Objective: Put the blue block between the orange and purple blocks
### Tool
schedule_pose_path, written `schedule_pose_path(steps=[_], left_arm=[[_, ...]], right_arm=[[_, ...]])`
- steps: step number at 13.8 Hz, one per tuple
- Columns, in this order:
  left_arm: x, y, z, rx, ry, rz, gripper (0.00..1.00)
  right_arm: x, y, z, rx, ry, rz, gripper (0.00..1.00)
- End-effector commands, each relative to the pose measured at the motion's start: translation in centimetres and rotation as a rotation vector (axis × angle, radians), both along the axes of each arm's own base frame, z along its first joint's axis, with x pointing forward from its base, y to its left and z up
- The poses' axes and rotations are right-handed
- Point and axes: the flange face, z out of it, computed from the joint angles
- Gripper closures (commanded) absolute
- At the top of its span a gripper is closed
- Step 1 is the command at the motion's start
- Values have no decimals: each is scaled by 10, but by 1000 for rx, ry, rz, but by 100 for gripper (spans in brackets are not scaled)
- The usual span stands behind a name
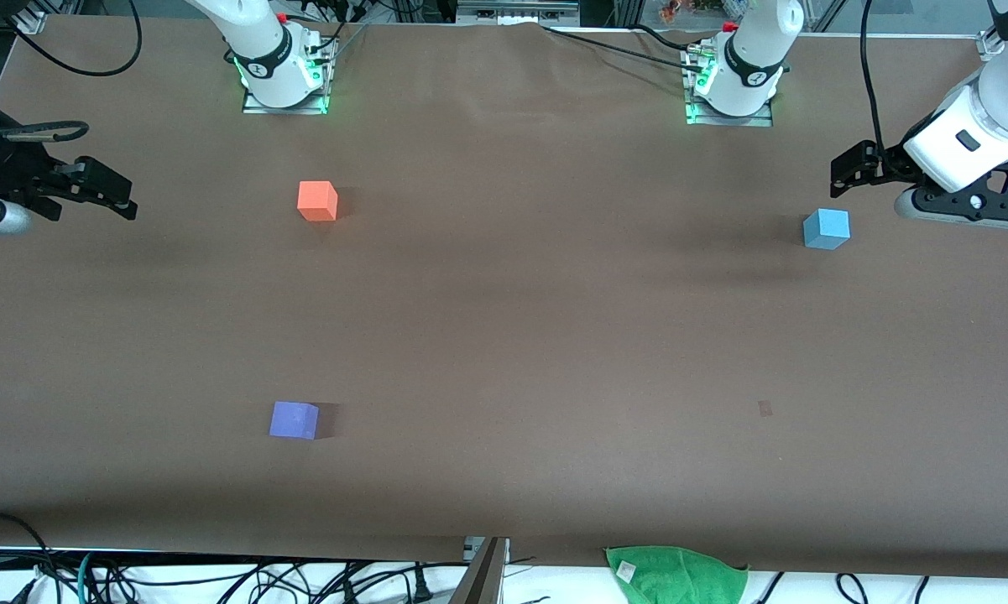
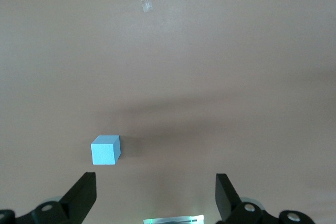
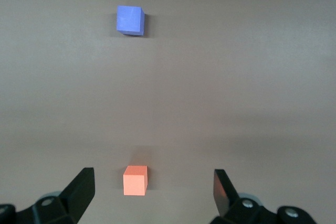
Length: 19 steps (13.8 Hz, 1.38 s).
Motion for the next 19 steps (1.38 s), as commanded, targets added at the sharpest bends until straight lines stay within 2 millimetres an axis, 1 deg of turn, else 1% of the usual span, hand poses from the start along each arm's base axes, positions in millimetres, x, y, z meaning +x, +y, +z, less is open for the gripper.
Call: schedule_pose_path(steps=[1,2,3,4,5,7,8,9,10,11,12,13,14,15,16,17,18,19], left_arm=[[4,2,-13,-10,47,1,0],[0,2,-16,-8,88,-4,0],[-8,7,-25,-3,153,1,0],[-18,17,-34,4,235,18,0],[-24,26,-45,34,280,29,0],[-28,37,-72,146,290,11,0],[-33,38,-82,156,260,0,0],[-41,38,-100,156,245,-18,0],[-53,41,-114,157,222,-27,0],[-69,48,-128,160,202,-21,0],[-84,49,-143,164,167,-26,0],[-94,57,-166,156,157,-39,0],[-98,81,-182,138,144,-38,0],[-96,100,-193,119,114,-66,0],[-98,114,-209,107,88,-80,0],[-106,123,-228,103,58,-70,0],[-112,123,-250,100,11,-77,0],[-120,128,-276,90,-26,-72,0]], right_arm=[[-1,-1,3,5,-3,8,0],[0,-1,3,5,-10,7,0],[0,-1,3,5,-10,8,0],[0,-2,3,4,-6,10,0],[0,-1,3,5,-4,11,0],[1,0,-1,4,5,13,0],[1,2,-5,3,15,16,0],[2,3,-6,3,17,19,0],[3,1,-11,1,29,16,0],[3,1,-15,-1,49,15,0],[1,0,-20,-3,76,12,0],[-2,0,-23,-6,113,13,0],[-5,2,-26,-10,143,17,0],[-6,3,-28,-12,153,18,0],[-6,5,-28,-14,154,23,0],[-5,5,-29,-14,156,26,0],[-6,4,-22,-17,142,29,0],[-9,4,-16,-15,133,30,0]])
